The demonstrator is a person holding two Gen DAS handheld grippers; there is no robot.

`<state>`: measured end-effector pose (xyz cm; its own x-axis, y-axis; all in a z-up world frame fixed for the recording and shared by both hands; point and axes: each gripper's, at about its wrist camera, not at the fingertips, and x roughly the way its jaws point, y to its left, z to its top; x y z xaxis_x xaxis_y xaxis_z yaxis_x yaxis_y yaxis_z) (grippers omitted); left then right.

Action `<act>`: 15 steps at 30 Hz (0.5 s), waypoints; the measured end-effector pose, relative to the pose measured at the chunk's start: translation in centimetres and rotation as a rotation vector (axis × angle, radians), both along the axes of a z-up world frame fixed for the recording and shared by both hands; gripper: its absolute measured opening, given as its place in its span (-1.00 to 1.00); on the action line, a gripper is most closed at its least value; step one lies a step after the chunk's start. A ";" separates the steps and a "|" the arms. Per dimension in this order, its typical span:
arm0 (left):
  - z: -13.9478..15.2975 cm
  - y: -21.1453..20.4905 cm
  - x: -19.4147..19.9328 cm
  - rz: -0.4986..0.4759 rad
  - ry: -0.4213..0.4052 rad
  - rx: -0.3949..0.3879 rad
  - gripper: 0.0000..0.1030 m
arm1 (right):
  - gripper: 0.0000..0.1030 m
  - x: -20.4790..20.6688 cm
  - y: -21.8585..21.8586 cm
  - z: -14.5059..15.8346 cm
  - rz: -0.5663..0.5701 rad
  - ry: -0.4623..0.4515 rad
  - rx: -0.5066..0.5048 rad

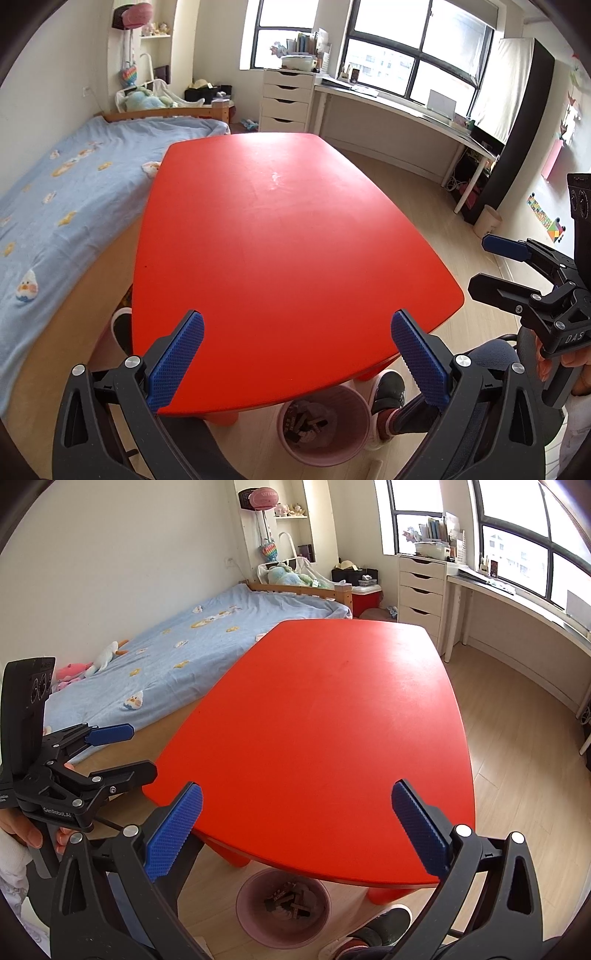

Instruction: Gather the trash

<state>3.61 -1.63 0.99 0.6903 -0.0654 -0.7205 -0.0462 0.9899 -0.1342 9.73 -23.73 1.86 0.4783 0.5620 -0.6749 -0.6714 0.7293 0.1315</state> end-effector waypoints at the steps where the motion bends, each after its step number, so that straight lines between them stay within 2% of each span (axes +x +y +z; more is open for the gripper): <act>1: 0.0 -0.1 0.0 -0.004 0.004 -0.001 0.88 | 0.95 0.0 0.0 -0.1 0.000 0.001 -0.001; 15: 0.1 0.1 0.3 -0.010 0.009 -0.043 0.88 | 0.95 0.3 0.1 -0.4 -0.009 0.009 -0.005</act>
